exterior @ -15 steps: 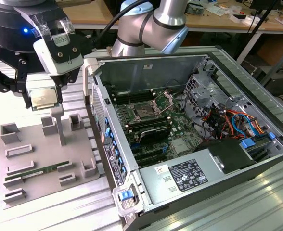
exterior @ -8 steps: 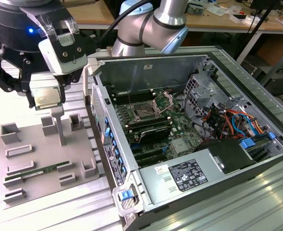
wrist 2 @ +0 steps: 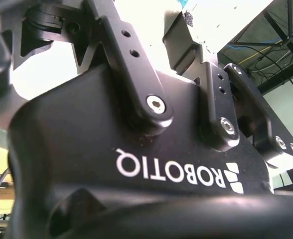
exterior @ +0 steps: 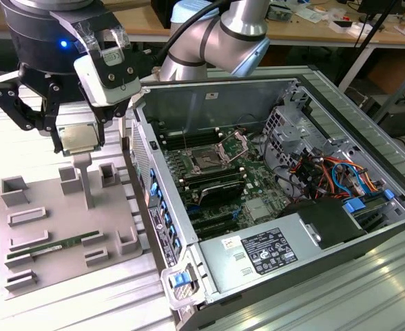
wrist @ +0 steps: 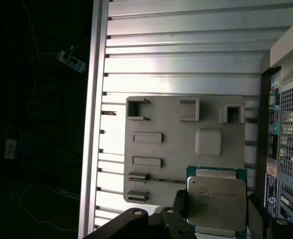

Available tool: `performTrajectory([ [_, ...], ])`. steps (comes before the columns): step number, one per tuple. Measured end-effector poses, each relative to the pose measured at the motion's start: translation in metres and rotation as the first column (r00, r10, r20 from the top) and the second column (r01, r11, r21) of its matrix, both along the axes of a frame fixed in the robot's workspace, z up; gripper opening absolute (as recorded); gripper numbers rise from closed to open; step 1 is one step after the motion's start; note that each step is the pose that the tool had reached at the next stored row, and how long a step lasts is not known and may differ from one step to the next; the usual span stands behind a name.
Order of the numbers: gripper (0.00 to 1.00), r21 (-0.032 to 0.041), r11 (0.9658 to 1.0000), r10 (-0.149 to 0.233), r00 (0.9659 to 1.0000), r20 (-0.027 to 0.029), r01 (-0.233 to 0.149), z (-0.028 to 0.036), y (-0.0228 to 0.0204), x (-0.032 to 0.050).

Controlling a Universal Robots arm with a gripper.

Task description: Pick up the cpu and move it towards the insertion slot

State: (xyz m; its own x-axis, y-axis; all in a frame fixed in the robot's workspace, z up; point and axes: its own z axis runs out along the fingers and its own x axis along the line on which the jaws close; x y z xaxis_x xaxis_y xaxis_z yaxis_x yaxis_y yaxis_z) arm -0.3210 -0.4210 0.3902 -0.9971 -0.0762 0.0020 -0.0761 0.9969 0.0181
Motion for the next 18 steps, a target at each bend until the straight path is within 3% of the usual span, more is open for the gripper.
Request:
performTrajectory([
  [18,0.55,0.0000,1.0000,0.000,1.0000,0.0000,0.000,0.0000,0.0000,0.0188],
])
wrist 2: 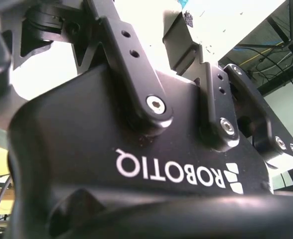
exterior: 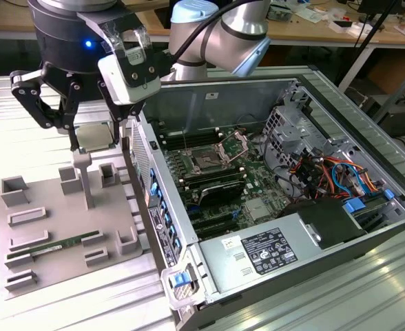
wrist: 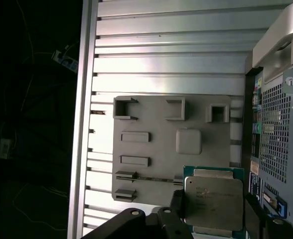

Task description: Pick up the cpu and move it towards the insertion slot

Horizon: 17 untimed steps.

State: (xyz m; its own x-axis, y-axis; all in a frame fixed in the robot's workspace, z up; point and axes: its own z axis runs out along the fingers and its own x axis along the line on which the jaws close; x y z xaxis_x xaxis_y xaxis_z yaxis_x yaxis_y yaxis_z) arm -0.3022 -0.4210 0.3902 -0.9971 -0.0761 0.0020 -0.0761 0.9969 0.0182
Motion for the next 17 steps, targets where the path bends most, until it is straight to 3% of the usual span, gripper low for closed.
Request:
performTrajectory([
  [17,0.55,0.0000,1.0000,0.000,1.0000,0.0000,0.000,-0.0002,0.0000,0.0188],
])
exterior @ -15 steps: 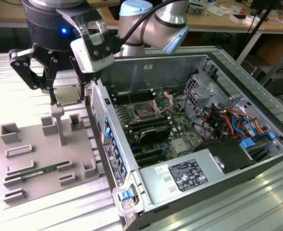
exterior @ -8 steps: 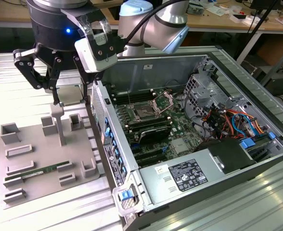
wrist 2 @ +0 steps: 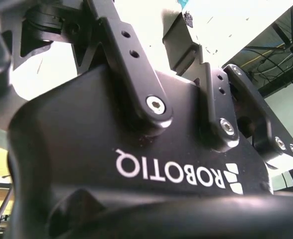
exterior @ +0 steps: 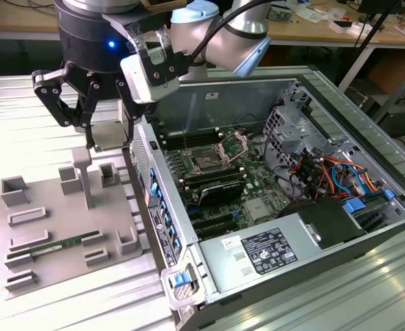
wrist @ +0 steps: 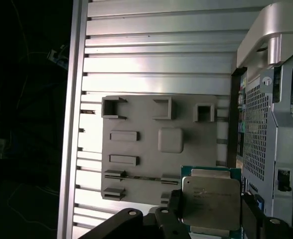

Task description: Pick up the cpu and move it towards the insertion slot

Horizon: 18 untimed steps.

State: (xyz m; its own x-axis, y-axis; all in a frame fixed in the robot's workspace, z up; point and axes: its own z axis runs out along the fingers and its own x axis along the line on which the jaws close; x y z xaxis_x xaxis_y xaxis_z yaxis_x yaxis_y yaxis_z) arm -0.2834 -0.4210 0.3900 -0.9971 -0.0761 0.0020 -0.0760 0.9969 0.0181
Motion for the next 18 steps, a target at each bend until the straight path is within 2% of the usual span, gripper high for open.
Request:
performTrajectory([
  [18,0.55,0.0000,1.0000,0.000,1.0000,0.0000,0.000,-0.0002,0.0000,0.0228],
])
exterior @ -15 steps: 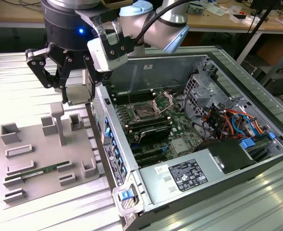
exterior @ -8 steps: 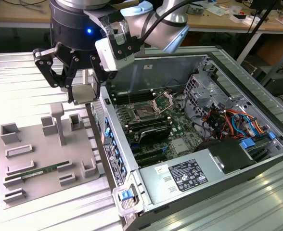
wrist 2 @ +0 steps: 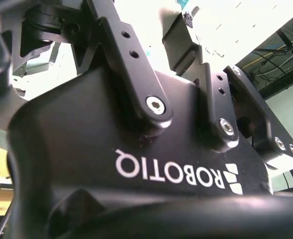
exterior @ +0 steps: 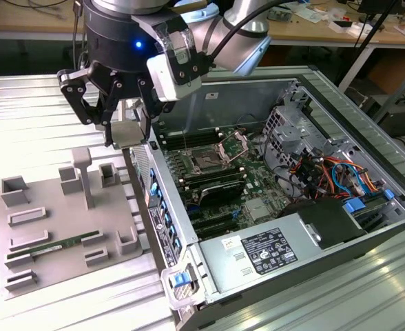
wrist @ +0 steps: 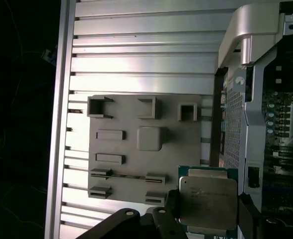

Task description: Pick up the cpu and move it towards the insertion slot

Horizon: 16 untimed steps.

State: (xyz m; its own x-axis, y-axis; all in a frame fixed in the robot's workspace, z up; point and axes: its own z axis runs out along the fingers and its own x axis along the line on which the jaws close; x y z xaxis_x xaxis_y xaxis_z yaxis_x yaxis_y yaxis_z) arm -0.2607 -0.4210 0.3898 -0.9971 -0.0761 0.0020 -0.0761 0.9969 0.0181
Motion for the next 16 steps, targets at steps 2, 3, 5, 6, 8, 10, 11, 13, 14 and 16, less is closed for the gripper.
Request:
performTrajectory([
  [2,0.55,0.0000,1.0000,0.000,1.0000,0.0000,0.000,0.0000,0.0000,0.0018],
  [3,0.55,0.0000,1.0000,0.000,1.0000,0.0000,0.000,0.0000,0.0000,0.0025],
  [5,0.55,0.0000,1.0000,0.000,1.0000,-0.0001,0.000,0.0000,0.0000,0.0045],
  [6,0.55,0.0000,1.0000,0.000,1.0000,0.0000,0.000,-0.0001,0.0000,0.0062],
  [8,0.55,0.0001,1.0000,0.000,1.0000,0.0000,0.000,-0.0001,0.0000,0.0089],
  [10,0.55,0.0000,1.0000,0.000,1.0000,0.0000,0.000,-0.0001,0.0000,0.0105],
  [11,0.55,0.0000,1.0000,0.000,1.0000,0.0000,0.000,-0.0001,0.0000,0.0113],
  [13,0.55,0.0000,1.0000,0.000,1.0000,0.0000,0.000,-0.0001,0.0000,0.0129],
  [14,0.55,0.0001,1.0000,0.000,1.0000,0.0000,0.000,-0.0002,0.0000,0.0140],
  [16,0.55,0.0000,1.0000,0.000,1.0000,0.0000,0.000,-0.0002,0.0000,0.0165],
])
